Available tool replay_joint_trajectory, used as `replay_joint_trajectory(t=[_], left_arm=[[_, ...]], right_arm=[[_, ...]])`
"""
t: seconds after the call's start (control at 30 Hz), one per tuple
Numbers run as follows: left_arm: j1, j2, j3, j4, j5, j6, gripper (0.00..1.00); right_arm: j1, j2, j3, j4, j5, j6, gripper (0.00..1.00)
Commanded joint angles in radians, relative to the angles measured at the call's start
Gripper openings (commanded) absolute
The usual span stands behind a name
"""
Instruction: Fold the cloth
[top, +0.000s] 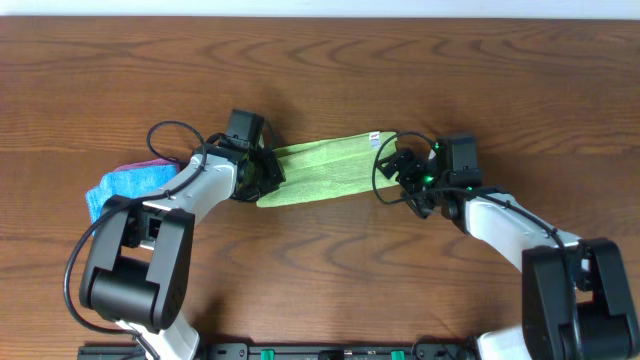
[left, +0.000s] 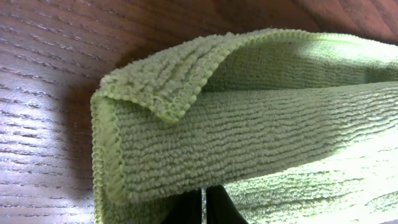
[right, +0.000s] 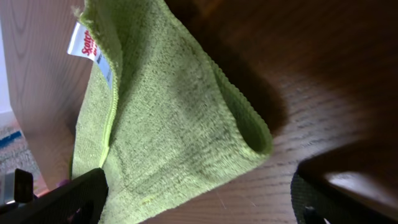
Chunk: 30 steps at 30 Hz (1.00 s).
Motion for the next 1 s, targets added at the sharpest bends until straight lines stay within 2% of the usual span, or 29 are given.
replay_joint_trajectory(t=[0.0,0.33,0.67,0.8,0.97], left_arm=[[0.0,0.005,0.022,-0.006,-0.025,-0.003,0.06],[0.0,0.005,0.022,-0.006,-0.025,-0.004,0.06],[0.0,0.005,0.022,-0.006,-0.025,-0.004,0.06],[0.0,0.005,0.022,-0.014,-0.025,-0.004,0.06],[0.0,0.005,0.022,-0.023,-0.025,-0.003,0.06]], right_arm=[[0.014,0.035,-0.007,0.002,0.029,0.024,0.93],[0.037,0.111,-0.007,0.081,0.063,0.03,0.82],[0.046,0.148,-0.007,0.089,0.137,0.027,0.61],[0.046,0.148,-0.007,0.091,0.162,-0.01,0.57],[0.046,0.15,-0.007,0.092,0.187,-0.024,0.58]])
